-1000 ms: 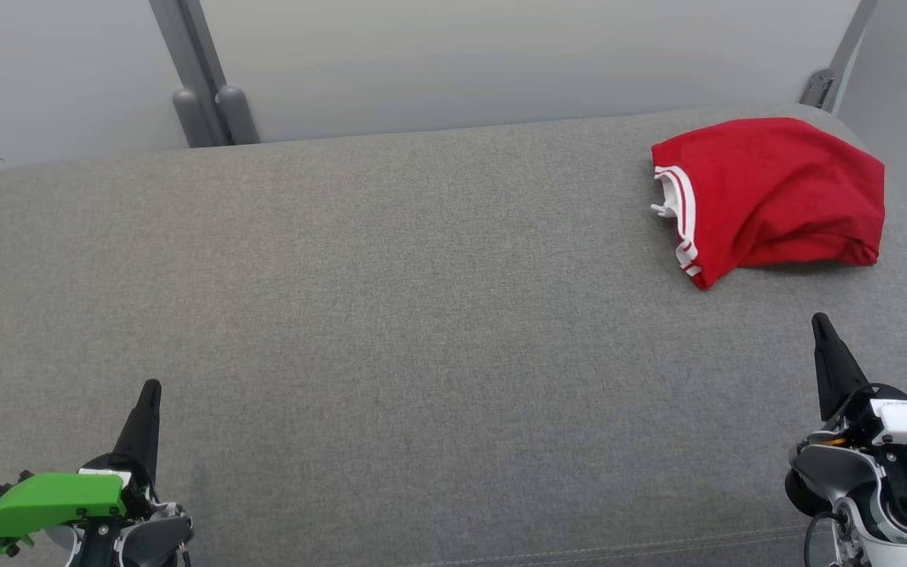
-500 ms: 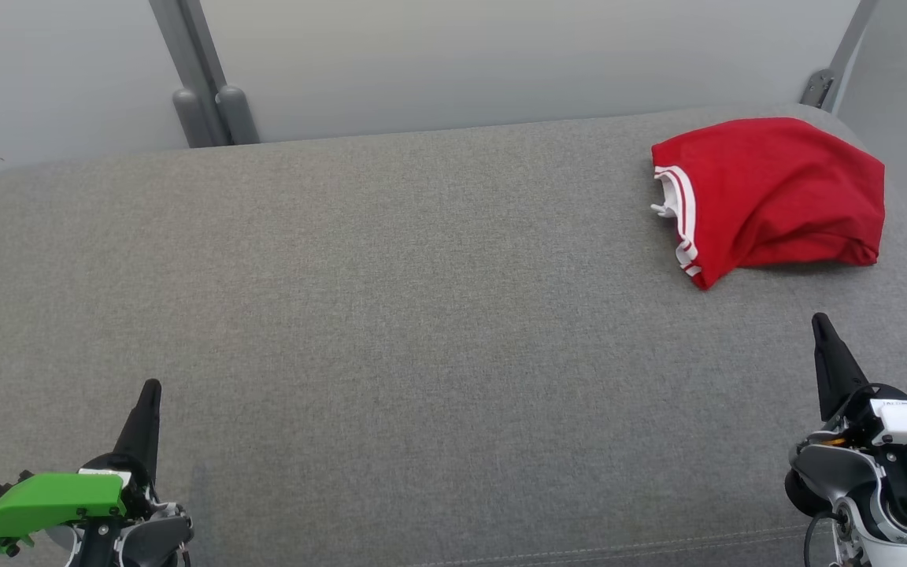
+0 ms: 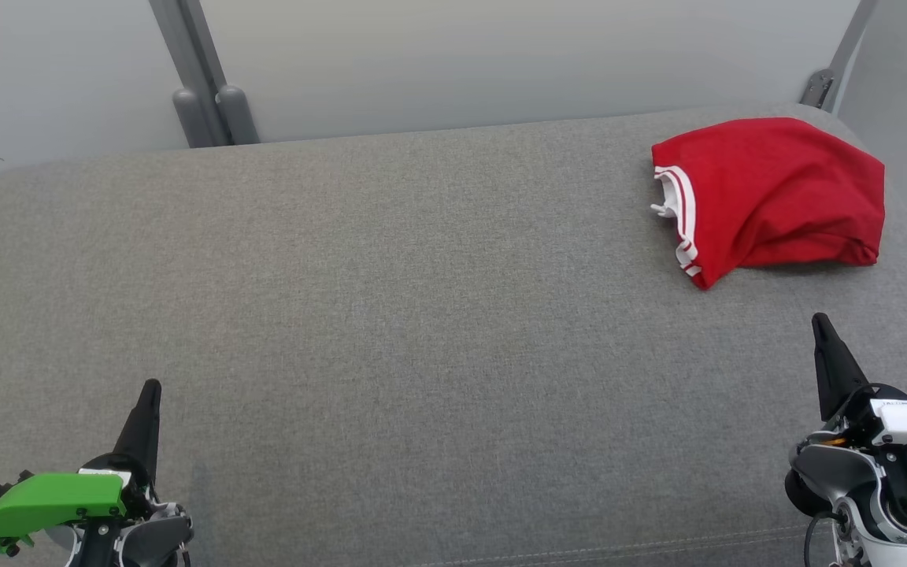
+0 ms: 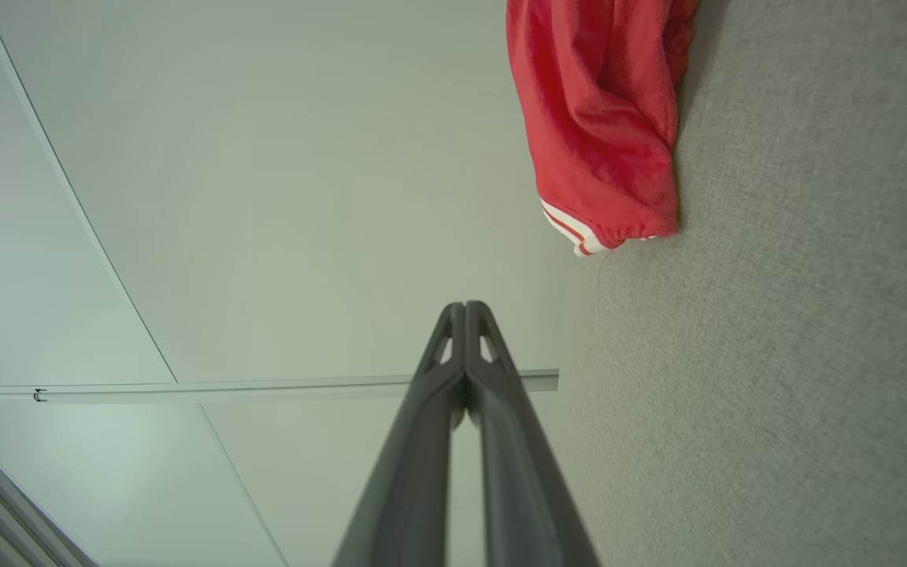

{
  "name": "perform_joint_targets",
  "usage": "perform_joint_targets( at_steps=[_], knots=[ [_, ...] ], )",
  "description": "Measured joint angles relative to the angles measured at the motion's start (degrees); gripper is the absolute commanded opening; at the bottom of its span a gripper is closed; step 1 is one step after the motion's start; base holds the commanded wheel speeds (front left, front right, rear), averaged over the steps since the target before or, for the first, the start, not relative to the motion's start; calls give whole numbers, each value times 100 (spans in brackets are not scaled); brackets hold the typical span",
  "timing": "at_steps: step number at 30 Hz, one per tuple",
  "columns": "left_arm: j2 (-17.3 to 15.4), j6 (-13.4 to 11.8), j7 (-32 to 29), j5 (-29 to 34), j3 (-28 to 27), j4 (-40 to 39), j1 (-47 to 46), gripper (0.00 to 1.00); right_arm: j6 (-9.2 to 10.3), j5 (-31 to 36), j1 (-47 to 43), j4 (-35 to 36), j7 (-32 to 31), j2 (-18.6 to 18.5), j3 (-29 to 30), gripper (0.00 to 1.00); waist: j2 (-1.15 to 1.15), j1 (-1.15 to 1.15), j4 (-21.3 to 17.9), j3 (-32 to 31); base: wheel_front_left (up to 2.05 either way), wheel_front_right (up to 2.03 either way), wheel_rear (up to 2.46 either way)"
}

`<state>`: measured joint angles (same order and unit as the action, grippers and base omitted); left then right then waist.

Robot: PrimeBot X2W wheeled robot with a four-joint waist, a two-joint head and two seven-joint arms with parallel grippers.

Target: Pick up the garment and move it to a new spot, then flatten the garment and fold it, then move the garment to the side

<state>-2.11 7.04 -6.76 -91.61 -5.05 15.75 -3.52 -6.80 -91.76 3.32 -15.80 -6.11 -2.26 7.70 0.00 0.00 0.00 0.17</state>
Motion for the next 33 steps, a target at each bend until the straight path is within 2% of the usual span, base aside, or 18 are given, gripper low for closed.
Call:
perform_joint_targets(
  at_steps=[33],
  knots=[
    [0, 0, 0, 0, 0, 0, 0, 0, 0, 0, 0, 0, 0, 0, 0, 0, 0, 0, 0, 0, 0, 0, 0]
  ],
)
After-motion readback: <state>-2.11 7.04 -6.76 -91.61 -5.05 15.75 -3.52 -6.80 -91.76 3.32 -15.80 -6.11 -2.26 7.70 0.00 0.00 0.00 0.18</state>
